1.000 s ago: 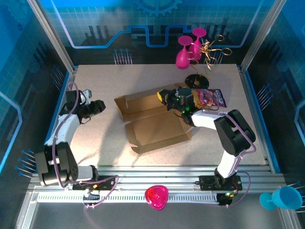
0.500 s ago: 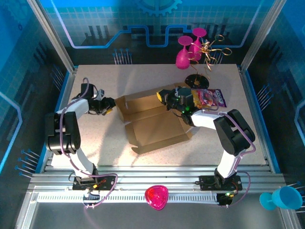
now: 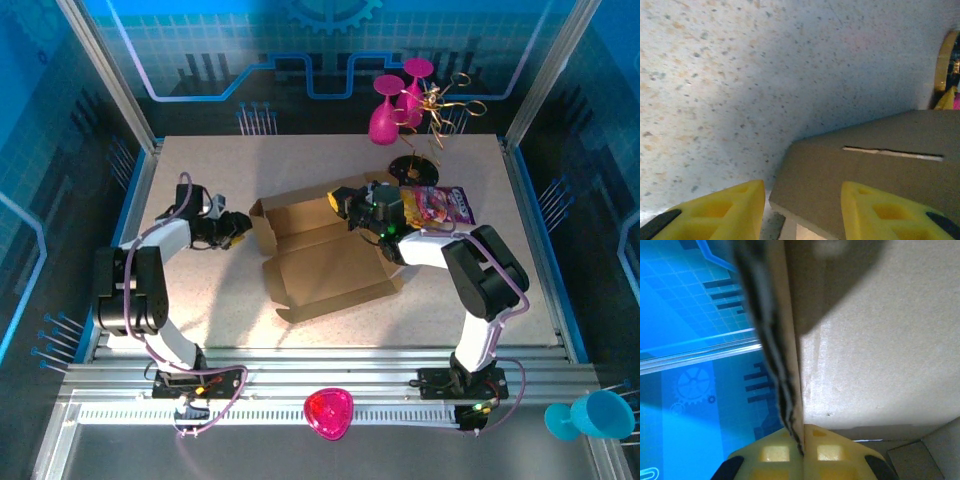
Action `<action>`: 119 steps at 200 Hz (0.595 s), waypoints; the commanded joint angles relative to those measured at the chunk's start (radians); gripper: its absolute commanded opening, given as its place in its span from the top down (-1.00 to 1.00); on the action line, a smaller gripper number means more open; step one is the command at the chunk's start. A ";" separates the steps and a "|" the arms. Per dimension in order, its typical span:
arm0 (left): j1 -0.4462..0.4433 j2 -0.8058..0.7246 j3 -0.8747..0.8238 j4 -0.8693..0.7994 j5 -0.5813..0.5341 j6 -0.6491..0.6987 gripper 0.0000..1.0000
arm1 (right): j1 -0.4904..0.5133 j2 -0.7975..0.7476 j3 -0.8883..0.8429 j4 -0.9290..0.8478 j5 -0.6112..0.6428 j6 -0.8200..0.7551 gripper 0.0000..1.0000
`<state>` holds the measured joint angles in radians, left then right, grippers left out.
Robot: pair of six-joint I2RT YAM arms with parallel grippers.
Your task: Fold the paper box
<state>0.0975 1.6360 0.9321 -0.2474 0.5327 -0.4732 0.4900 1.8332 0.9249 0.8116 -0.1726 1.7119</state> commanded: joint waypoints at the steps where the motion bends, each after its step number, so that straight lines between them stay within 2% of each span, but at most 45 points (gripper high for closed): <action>1: -0.024 -0.055 -0.027 0.036 0.022 -0.022 0.11 | 0.007 0.021 0.022 0.008 0.016 0.009 1.00; 53: -0.056 -0.136 -0.081 0.085 0.005 0.016 0.09 | 0.005 0.021 0.029 -0.006 0.017 0.011 1.00; 119: -0.110 -0.157 -0.113 0.106 -0.009 0.118 0.09 | 0.005 0.024 0.034 -0.015 0.010 0.011 1.00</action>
<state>0.0101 1.5116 0.8471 -0.1650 0.5282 -0.4191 0.4904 1.8393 0.9375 0.8085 -0.1692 1.7161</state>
